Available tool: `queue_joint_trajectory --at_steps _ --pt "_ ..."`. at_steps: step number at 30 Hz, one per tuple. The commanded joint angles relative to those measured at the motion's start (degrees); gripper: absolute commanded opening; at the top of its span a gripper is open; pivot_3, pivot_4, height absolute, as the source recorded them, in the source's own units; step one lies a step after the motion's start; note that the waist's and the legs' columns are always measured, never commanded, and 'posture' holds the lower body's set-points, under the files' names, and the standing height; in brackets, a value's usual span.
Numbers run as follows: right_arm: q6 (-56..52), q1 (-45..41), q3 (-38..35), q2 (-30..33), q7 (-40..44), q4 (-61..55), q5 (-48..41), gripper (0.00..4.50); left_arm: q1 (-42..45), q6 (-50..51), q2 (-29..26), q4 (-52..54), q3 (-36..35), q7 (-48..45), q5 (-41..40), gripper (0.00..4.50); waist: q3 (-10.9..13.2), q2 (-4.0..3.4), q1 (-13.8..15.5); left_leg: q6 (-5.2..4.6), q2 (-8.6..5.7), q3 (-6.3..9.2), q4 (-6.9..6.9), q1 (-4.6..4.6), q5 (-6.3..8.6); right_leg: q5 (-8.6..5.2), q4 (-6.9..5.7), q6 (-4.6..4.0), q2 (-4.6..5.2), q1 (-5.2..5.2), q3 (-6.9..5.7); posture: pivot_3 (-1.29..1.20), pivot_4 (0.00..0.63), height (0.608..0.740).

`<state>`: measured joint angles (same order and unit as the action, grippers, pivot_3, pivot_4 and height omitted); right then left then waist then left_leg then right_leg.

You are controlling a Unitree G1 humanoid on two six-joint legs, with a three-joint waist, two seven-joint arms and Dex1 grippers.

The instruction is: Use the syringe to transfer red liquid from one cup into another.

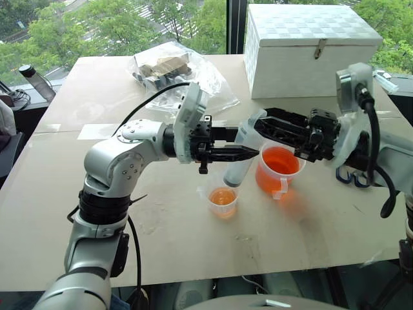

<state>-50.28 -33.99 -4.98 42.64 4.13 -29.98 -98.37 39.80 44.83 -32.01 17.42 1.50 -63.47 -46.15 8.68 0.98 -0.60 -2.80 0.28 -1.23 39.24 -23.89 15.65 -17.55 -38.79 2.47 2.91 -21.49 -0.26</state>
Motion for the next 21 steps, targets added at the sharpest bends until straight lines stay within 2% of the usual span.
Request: queue_joint_trajectory --at_steps 1,8,13,16,21 --pt "0.41 0.59 -2.74 1.86 1.19 -1.11 -6.08 2.92 1.55 -0.57 -0.61 2.10 -2.59 1.12 -1.75 1.41 0.00 0.00 0.01 0.00 0.00 0.00 0.00 0.00 0.00 0.00 0.00 0.00 0.00 0.00 0.00 0.00 0.150 0.740" --pt "-0.43 5.17 -9.80 6.94 8.42 2.42 -9.14 2.92 2.90 3.65 -3.85 2.86 -6.56 4.72 -5.91 1.41 0.02 0.02 0.01 -0.01 0.00 0.01 -0.01 -0.01 0.01 0.00 0.03 0.00 0.00 0.01 -0.02 0.00 0.150 0.740" --pt "-1.39 11.09 -15.29 10.68 12.41 5.94 -5.60 2.92 4.74 8.69 -8.56 1.96 -10.80 9.14 -9.20 1.41 0.02 0.02 0.03 -0.02 0.00 0.01 -0.03 -0.01 0.01 0.00 0.04 0.00 0.00 0.02 -0.01 0.00 0.150 0.740" --pt "-2.08 14.81 -17.39 12.27 14.52 7.29 -2.14 2.92 4.61 12.78 -15.01 -0.79 -11.35 11.08 -6.65 1.41 0.02 0.03 0.03 -0.02 0.00 -0.01 -0.03 -0.01 0.01 0.00 0.03 0.00 -0.01 0.02 0.00 0.00 0.150 0.740" --pt "-3.20 19.16 -18.49 13.32 16.80 7.55 2.14 2.92 1.45 16.39 -22.07 -4.33 -9.46 12.60 -2.56 1.41 0.03 0.02 -0.07 -0.01 0.00 -0.01 -0.07 0.01 0.01 0.00 0.02 0.01 -0.04 0.00 0.02 0.00 0.150 0.740"
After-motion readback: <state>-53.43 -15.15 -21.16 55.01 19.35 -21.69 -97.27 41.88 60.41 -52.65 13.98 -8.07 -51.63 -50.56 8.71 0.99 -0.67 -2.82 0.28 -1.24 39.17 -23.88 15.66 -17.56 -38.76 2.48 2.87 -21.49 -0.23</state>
